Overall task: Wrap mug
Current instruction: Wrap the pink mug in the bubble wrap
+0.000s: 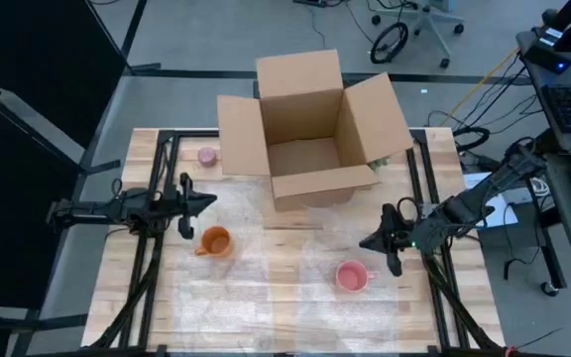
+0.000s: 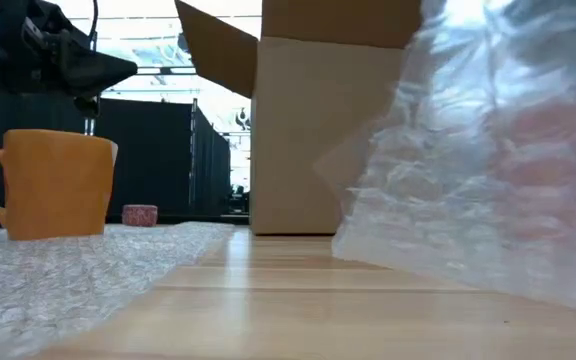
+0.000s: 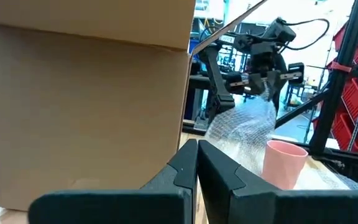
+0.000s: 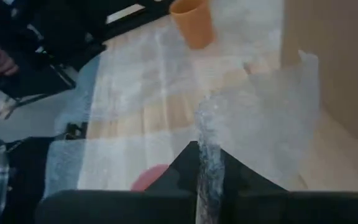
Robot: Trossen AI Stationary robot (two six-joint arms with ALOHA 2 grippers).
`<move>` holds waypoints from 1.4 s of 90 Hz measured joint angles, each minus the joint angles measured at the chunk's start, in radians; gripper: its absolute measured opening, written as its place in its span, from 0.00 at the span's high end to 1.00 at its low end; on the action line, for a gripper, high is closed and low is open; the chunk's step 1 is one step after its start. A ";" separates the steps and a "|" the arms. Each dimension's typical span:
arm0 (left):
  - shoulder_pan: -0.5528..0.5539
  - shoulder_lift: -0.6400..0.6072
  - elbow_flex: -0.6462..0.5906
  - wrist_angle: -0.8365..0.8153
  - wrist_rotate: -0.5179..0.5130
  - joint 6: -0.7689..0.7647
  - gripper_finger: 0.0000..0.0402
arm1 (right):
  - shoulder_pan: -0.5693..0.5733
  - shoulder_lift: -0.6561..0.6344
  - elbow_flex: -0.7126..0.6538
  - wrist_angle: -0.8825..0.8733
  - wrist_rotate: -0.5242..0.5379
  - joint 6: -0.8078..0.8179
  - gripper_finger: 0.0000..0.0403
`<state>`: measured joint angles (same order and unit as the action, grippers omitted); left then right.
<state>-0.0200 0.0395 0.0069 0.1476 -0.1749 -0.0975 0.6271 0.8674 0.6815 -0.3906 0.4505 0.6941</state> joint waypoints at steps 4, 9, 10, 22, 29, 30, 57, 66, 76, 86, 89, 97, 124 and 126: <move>0.000 0.000 0.000 0.000 0.000 0.000 1.00 | 0.014 0.015 0.000 0.019 -0.003 -0.001 1.00; 0.000 0.000 0.000 0.000 -0.003 0.000 1.00 | 0.032 0.035 0.000 0.043 -0.004 -0.003 1.00; 0.000 0.000 0.000 0.000 -0.004 0.000 1.00 | 0.035 0.039 0.000 0.048 -0.004 -0.003 1.00; 0.000 0.000 0.000 0.000 -0.013 0.000 1.00 | 0.071 0.091 0.000 0.121 -0.004 -0.004 1.00; 0.000 0.000 0.000 0.000 -0.014 0.000 1.00 | 0.091 0.126 0.000 0.156 -0.004 -0.021 1.00; 0.000 0.000 0.000 0.000 -0.014 0.000 1.00 | 0.093 0.131 0.000 0.161 -0.004 -0.022 1.00; 0.000 0.000 0.000 0.001 -0.021 0.000 1.00 | 0.167 0.281 0.000 0.361 -0.003 -0.036 1.00; 0.000 0.000 0.000 0.002 -0.021 -0.001 1.00 | 0.194 0.329 0.000 0.420 0.001 -0.036 1.00; 0.000 0.000 0.000 0.001 -0.021 0.000 1.00 | 0.212 0.375 0.000 0.450 0.000 -0.026 1.00; 0.000 0.000 0.000 0.001 -0.021 0.000 1.00 | 0.226 0.414 0.000 0.475 -0.004 0.003 1.00; 0.000 0.000 0.000 0.001 -0.021 0.000 1.00 | 0.231 0.424 0.000 0.483 -0.004 0.009 1.00; 0.000 0.000 0.000 0.001 -0.021 0.000 1.00 | 0.247 0.448 0.000 0.485 -0.009 0.038 1.00; 0.000 0.000 0.000 0.000 -0.021 -0.001 1.00 | 0.292 0.490 0.000 0.440 -0.012 0.146 1.00; 0.000 0.000 0.000 0.000 -0.021 -0.001 1.00 | 0.291 0.490 0.000 0.429 -0.013 0.159 1.00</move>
<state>-0.0198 0.0397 0.0071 0.1478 -0.1955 -0.0982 0.9184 1.3575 0.6815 0.0384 0.4377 0.8530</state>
